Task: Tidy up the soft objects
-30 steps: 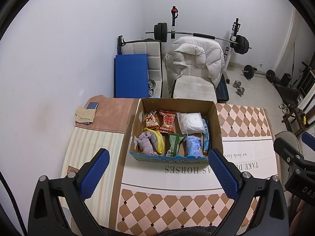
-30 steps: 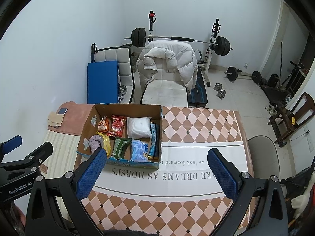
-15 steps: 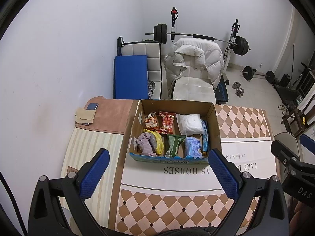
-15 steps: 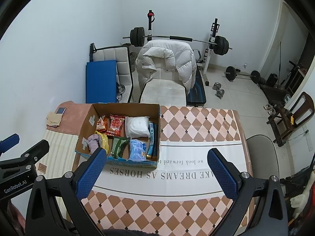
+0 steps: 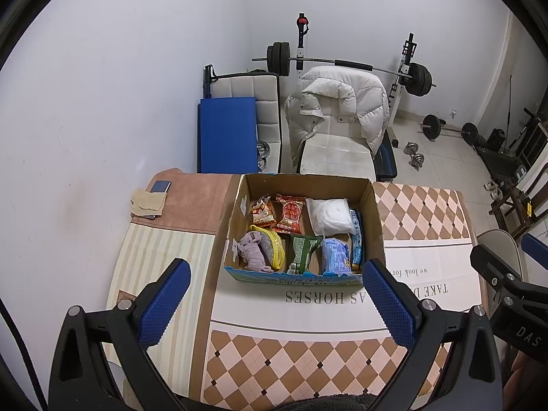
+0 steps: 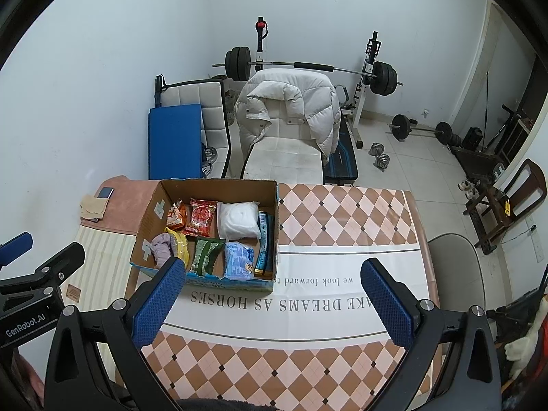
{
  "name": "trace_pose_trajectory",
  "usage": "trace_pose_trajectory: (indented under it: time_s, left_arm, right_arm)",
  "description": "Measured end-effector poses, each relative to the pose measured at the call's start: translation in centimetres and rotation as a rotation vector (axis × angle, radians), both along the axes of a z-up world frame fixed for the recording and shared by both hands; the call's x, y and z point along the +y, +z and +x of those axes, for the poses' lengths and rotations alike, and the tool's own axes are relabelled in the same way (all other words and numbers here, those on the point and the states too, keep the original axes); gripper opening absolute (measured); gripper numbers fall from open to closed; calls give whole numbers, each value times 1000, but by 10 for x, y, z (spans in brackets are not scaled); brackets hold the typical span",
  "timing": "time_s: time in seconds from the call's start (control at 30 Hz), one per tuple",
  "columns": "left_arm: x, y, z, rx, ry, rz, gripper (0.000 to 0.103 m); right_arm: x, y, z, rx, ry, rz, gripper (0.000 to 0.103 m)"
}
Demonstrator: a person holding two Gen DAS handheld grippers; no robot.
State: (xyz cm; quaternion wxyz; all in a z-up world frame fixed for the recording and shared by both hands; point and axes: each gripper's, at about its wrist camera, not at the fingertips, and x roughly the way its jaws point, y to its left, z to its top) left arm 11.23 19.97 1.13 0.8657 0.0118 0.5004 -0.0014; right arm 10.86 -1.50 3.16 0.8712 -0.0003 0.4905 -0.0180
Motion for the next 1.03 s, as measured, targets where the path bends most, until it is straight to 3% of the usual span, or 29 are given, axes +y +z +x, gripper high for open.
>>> trace_pose_trajectory:
  time_s: [1.03]
  left_arm:
    - [2,5,-3,-27,-4,13,103]
  right_arm:
    - [-2,0,0,2,1,-2,103]
